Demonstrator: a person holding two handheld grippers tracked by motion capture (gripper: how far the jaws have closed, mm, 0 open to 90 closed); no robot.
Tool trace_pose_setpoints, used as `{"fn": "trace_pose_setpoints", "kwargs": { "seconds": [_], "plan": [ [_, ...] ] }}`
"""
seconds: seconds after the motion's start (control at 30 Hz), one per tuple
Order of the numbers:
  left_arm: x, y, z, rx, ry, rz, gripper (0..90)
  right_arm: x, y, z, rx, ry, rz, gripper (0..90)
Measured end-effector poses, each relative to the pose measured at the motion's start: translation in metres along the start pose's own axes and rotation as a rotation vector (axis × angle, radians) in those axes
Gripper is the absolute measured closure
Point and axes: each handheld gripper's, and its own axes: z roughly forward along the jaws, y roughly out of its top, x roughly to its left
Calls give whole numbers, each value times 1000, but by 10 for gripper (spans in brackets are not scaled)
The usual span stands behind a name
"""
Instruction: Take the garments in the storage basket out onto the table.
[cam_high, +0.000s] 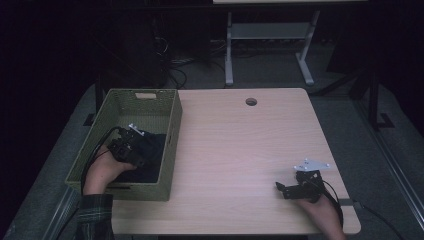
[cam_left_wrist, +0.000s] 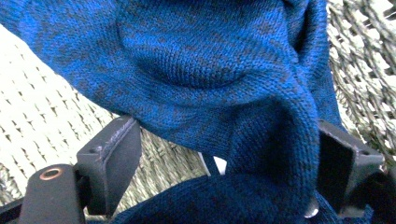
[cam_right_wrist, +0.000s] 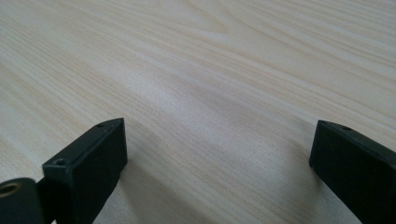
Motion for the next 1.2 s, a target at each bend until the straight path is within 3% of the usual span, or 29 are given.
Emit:
{"fn": "trace_pose_setpoints", "kwargs": {
  "seconds": [0.3,0.7,0.93,1.2],
  "plan": [
    [2,1,3,8,-11,-8,239,0,0,0,0,0,-1,37],
    [5,0,4,14,-62,-4,517,0,0,0,0,0,0,38],
    [6,-1,3,20,-96,-12,742,0,0,0,0,0,0,38],
    [7,-1,-2,4,-106,-24,778,0,0,0,0,0,0,38]
  ]
}}
